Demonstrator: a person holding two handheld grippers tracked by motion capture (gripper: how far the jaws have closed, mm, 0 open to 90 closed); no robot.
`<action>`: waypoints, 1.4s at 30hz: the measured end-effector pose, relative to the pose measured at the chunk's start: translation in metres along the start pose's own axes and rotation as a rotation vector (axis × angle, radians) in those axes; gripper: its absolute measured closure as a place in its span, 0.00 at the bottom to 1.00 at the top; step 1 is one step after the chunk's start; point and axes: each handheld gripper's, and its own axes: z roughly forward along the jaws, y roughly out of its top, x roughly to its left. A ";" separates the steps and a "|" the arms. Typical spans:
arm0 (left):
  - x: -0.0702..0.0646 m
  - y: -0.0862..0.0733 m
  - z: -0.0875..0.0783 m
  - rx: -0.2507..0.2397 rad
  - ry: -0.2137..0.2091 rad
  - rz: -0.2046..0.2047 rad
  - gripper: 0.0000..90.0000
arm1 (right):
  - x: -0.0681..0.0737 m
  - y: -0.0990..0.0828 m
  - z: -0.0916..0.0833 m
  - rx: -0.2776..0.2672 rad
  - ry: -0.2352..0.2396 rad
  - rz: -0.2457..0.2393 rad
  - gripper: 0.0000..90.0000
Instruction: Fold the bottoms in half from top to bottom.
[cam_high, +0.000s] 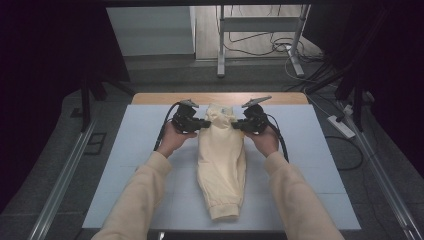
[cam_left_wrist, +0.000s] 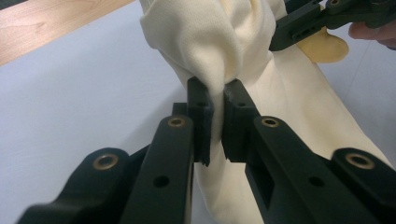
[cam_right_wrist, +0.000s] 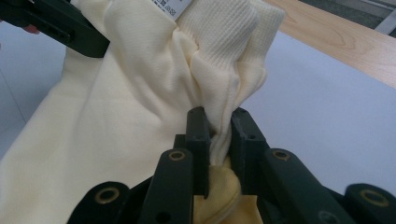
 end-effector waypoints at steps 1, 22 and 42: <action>0.001 0.001 -0.001 -0.007 0.000 0.001 0.91 | 0.000 0.001 -0.001 0.001 -0.003 -0.004 0.87; -0.005 0.047 -0.035 -0.083 0.060 0.095 0.92 | 0.001 0.037 -0.038 -0.102 -0.080 -0.077 0.88; -0.006 0.073 -0.052 -0.144 0.114 0.139 0.92 | -0.001 0.065 -0.057 -0.166 -0.135 -0.112 0.88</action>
